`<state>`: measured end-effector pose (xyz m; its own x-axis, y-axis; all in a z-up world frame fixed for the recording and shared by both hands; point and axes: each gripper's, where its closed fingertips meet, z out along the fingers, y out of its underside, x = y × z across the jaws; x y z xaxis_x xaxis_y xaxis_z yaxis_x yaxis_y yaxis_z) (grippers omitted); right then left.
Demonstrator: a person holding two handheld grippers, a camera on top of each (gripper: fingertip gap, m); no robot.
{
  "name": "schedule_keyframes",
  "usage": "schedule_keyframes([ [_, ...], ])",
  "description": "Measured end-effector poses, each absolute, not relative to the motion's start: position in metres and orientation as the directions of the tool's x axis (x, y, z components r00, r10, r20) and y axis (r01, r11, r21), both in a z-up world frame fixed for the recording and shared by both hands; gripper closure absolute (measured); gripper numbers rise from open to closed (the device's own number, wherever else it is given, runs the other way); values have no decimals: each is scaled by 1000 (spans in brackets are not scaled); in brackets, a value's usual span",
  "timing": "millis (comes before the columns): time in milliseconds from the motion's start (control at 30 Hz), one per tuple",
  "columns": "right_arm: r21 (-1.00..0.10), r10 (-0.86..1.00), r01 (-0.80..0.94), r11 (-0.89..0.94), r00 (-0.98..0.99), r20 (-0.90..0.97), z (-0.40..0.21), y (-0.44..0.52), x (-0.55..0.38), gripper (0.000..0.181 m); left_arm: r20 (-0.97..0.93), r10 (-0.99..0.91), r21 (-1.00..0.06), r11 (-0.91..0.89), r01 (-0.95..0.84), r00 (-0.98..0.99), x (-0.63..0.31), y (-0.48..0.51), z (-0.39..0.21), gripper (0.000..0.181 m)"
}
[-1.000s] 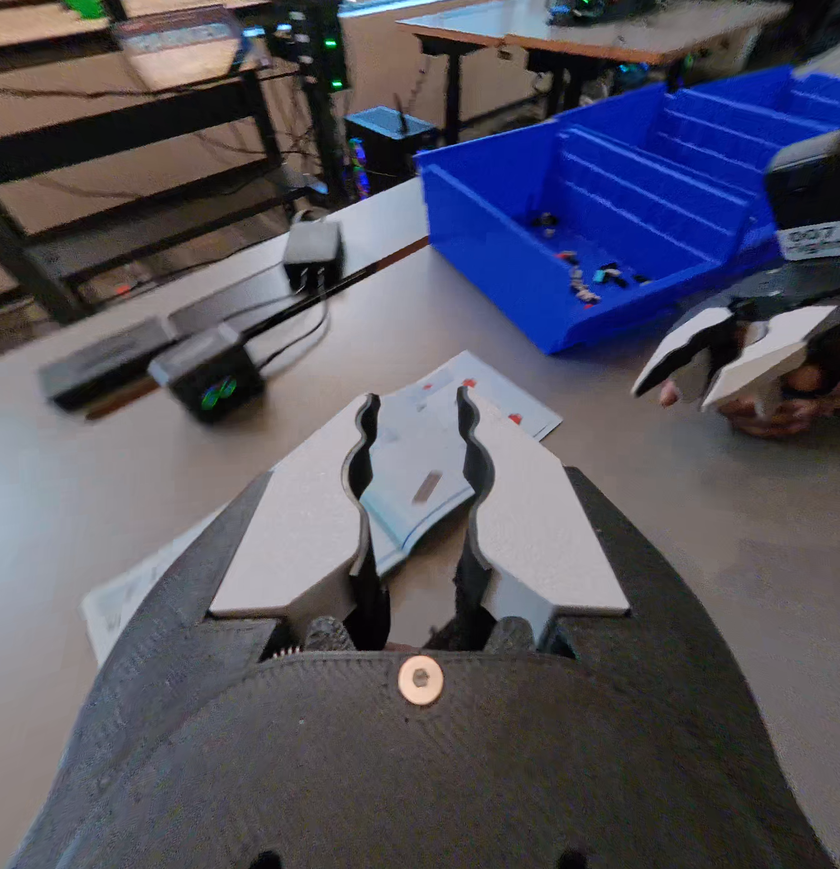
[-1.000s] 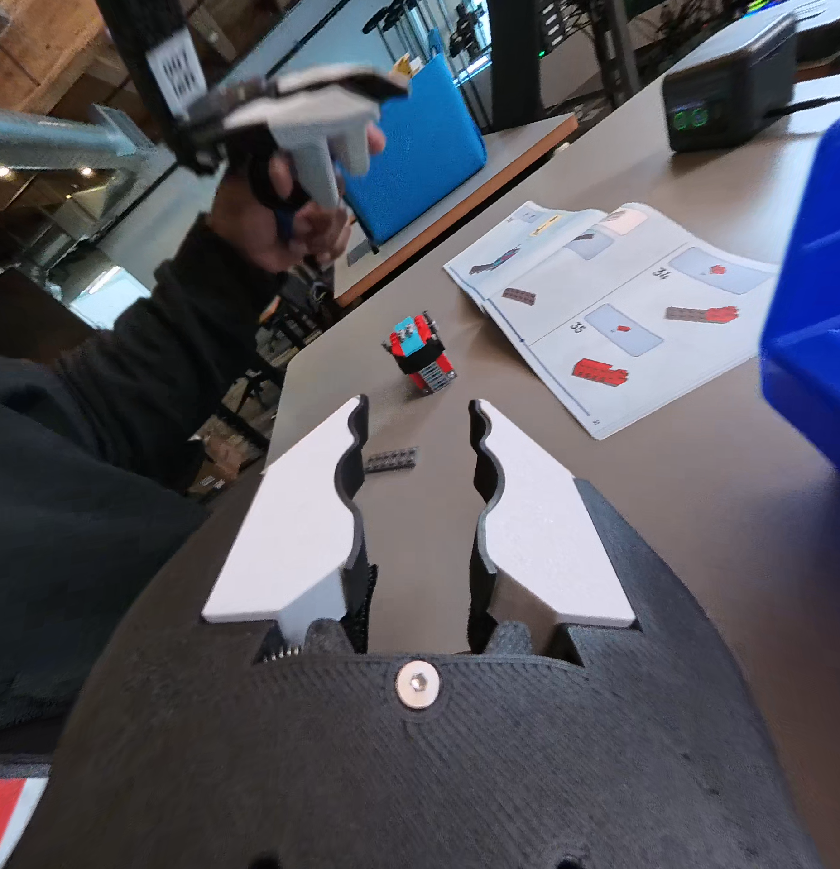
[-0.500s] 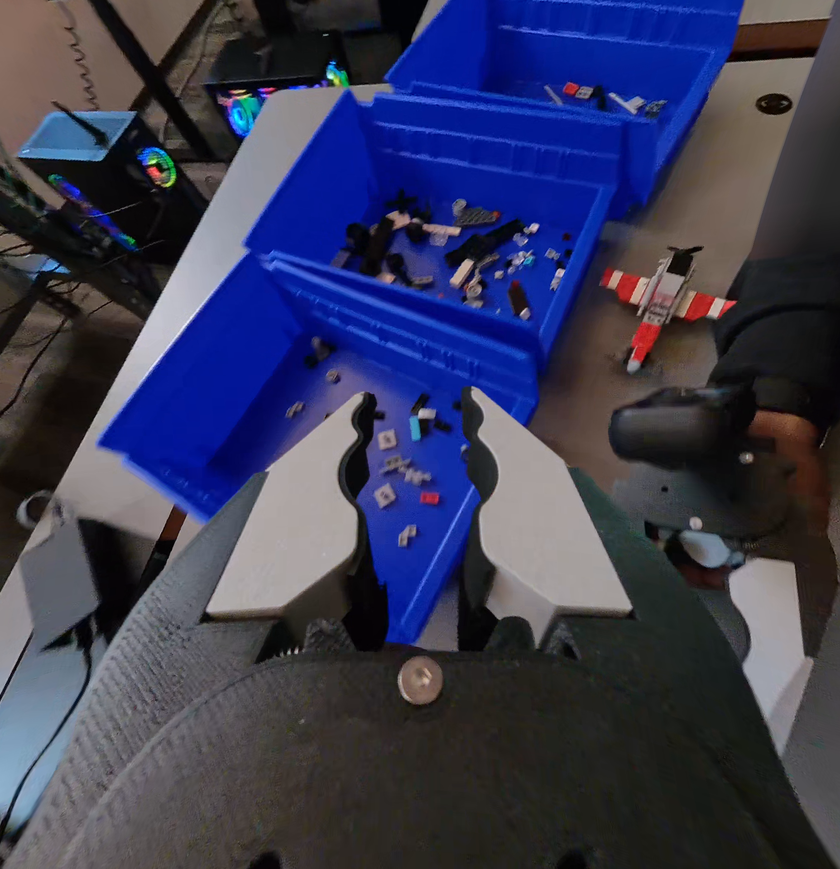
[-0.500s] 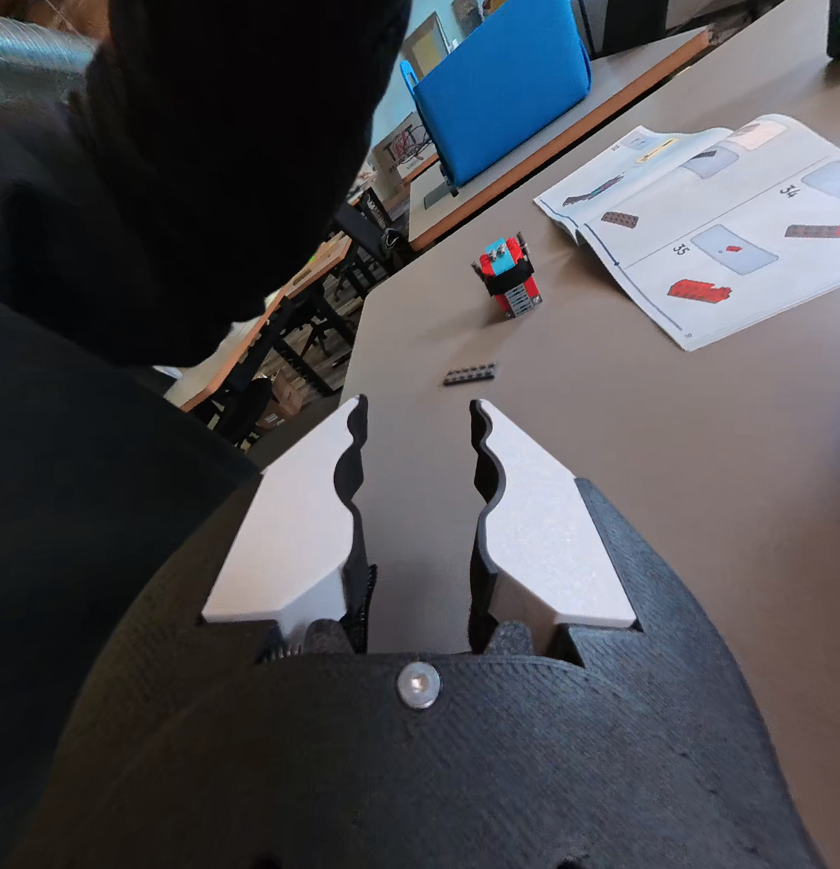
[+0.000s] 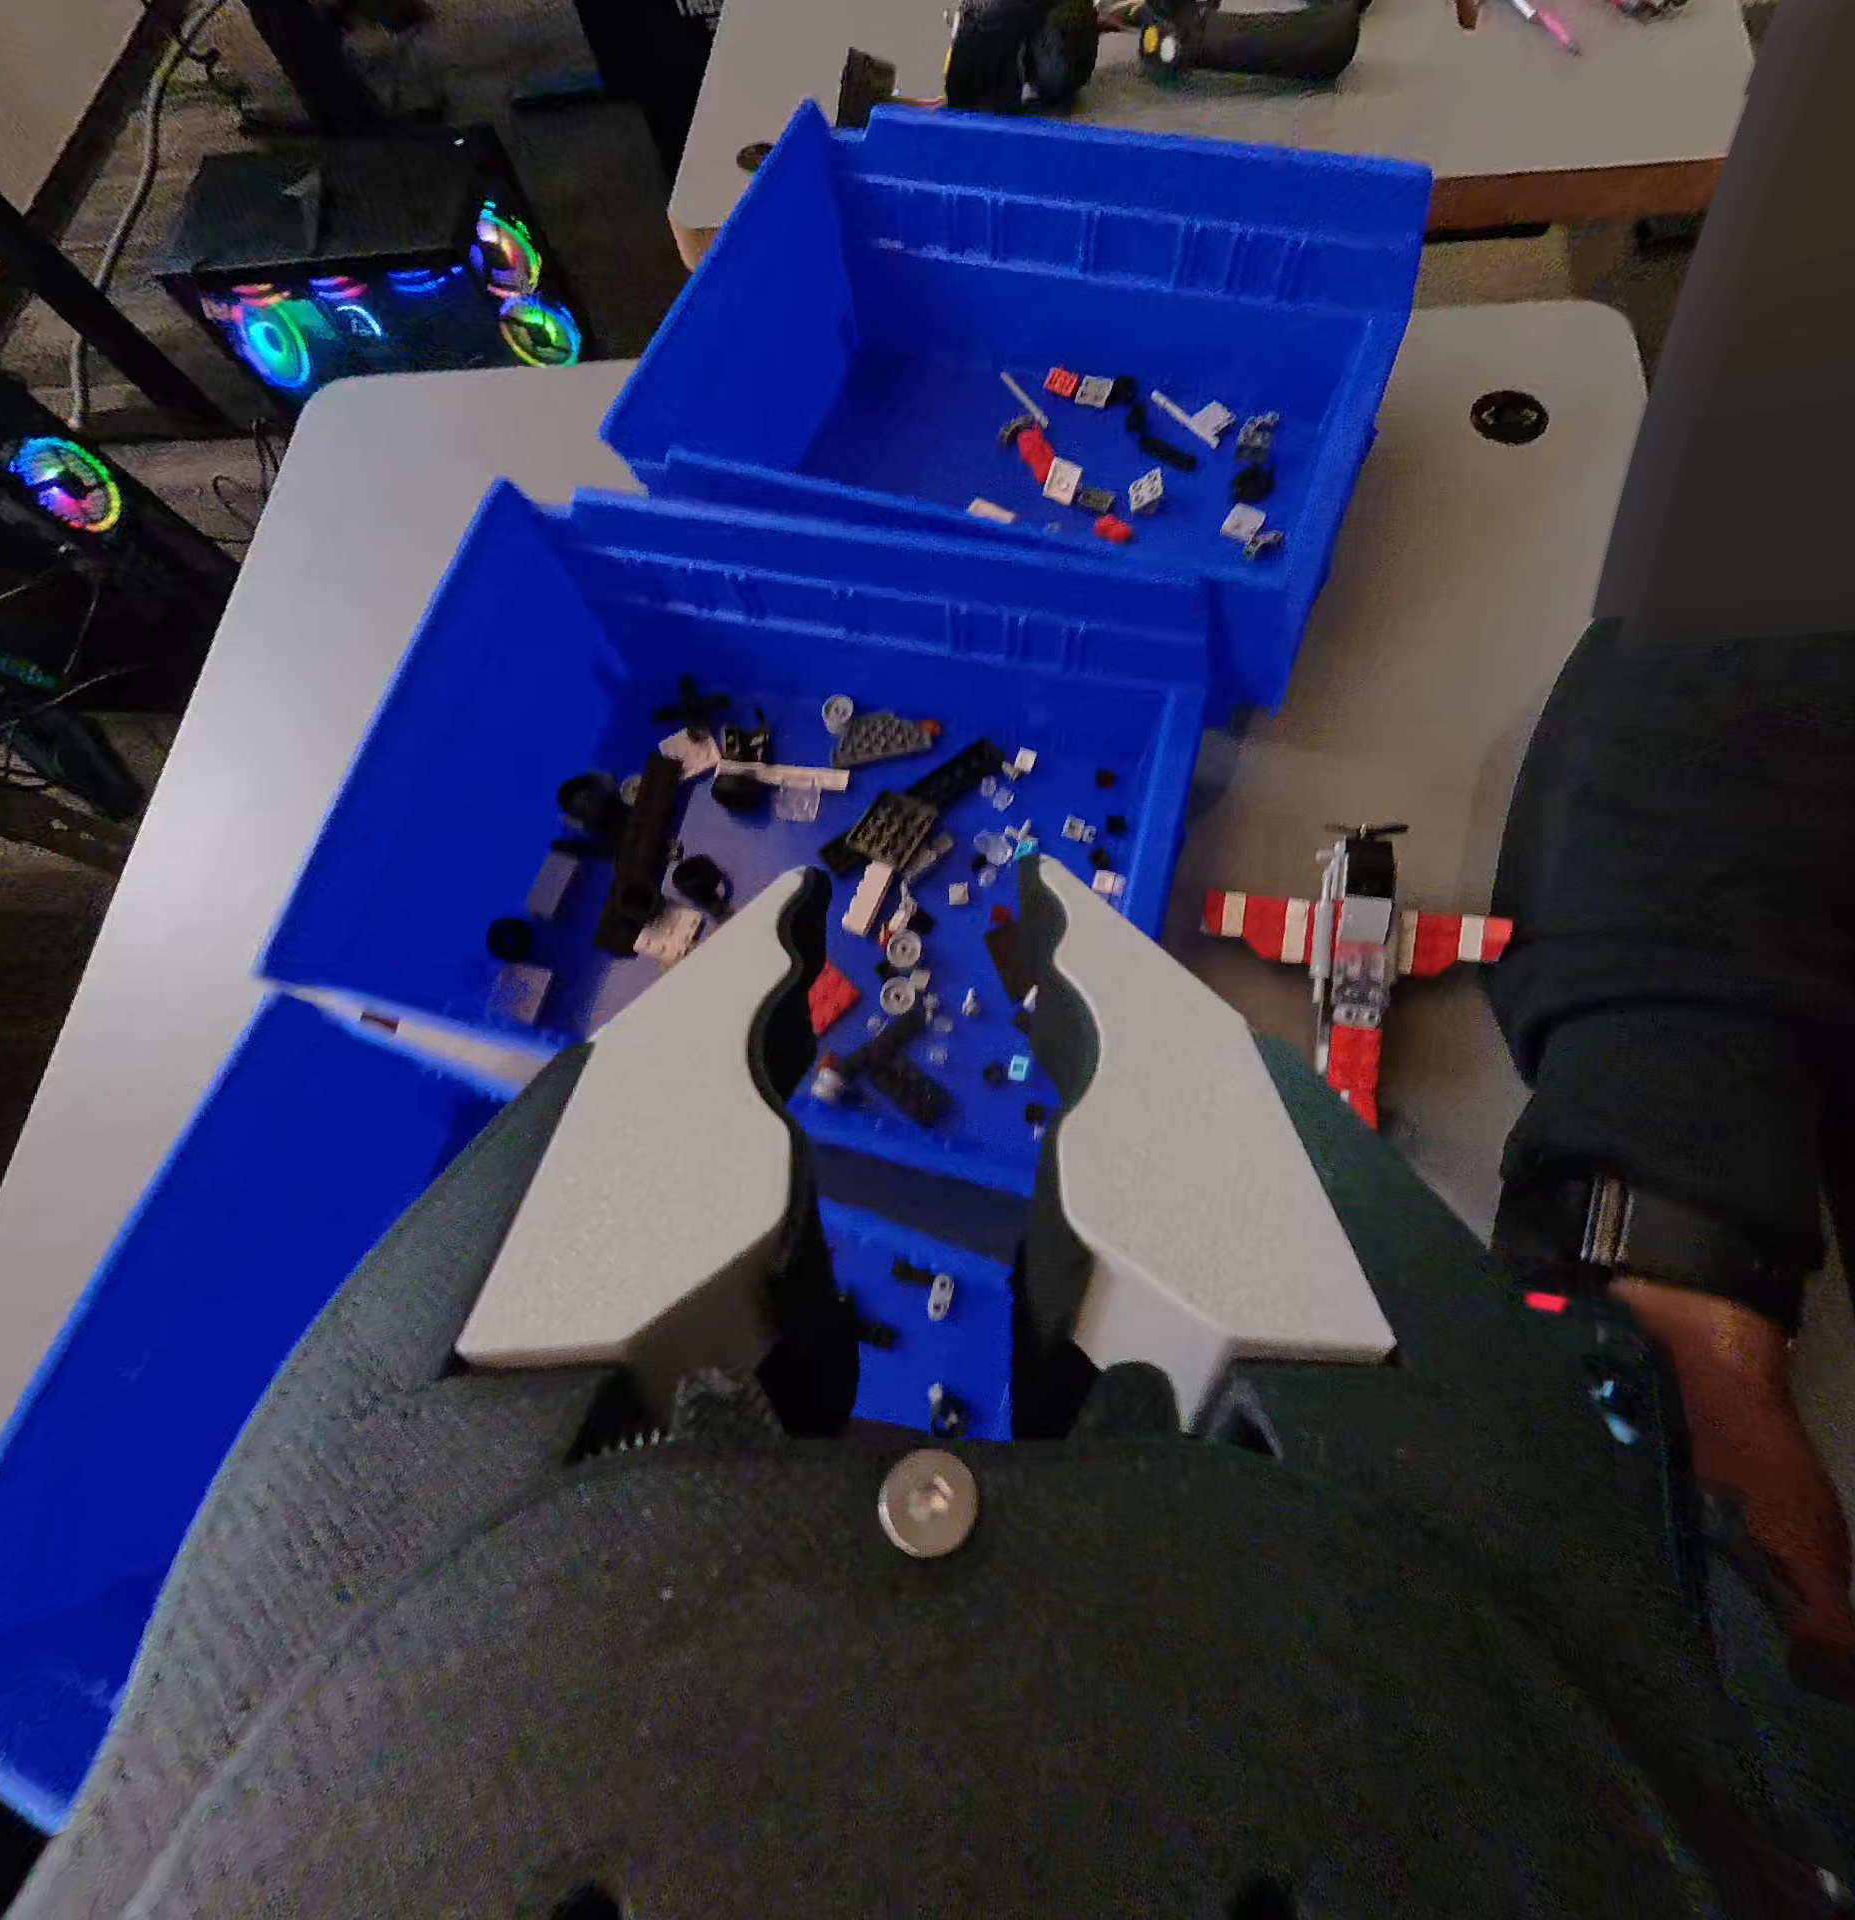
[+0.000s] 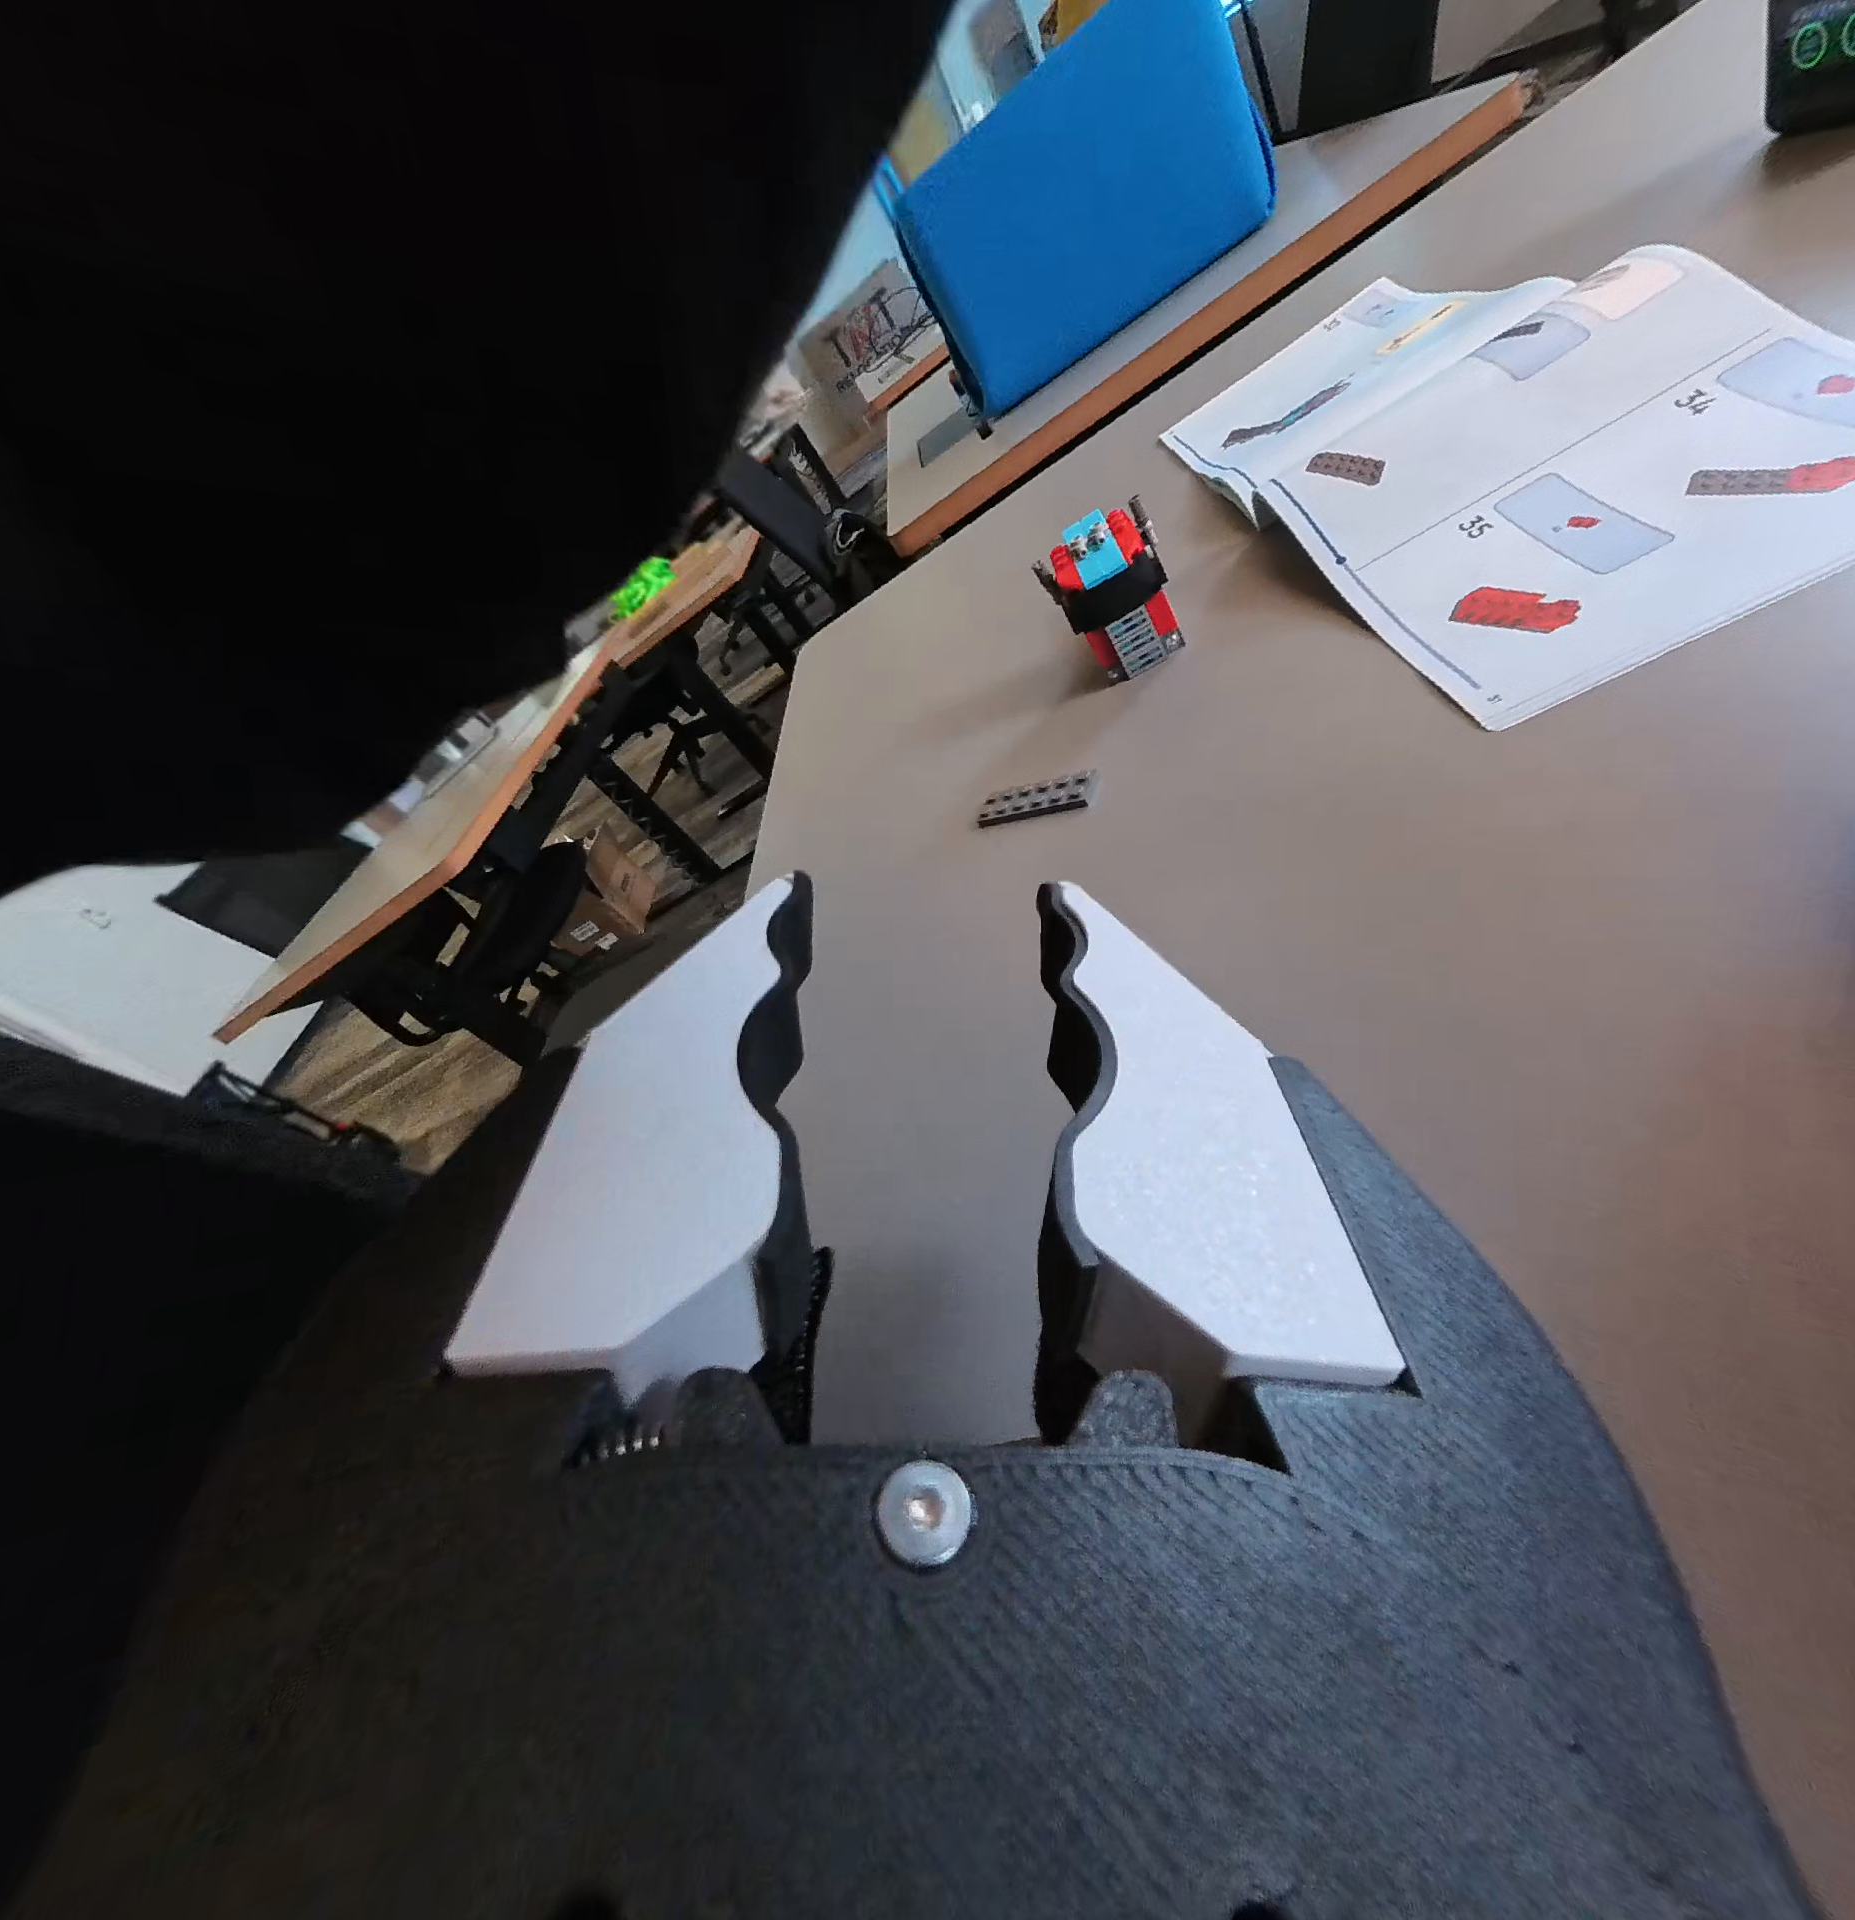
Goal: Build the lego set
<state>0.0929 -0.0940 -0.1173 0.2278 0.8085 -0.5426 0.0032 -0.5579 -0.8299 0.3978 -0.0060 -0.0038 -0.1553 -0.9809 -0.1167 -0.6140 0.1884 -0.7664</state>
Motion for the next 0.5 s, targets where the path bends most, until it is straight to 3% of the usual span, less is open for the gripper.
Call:
schedule_keyframes([
  [100,-830,813,18,-557,216,-541,-118,-97,91,137,-112,-971,-732,224,-644,-211,433,-24,-1,143],
  [300,-826,816,47,-561,198,-543,-120,-101,90,137,-57,-947,-567,292,-771,-316,526,-66,-33,143],
  [500,-828,826,82,-554,176,-535,-122,-110,92,137,-151,-921,-249,386,-888,-358,593,-69,-104,140],
])
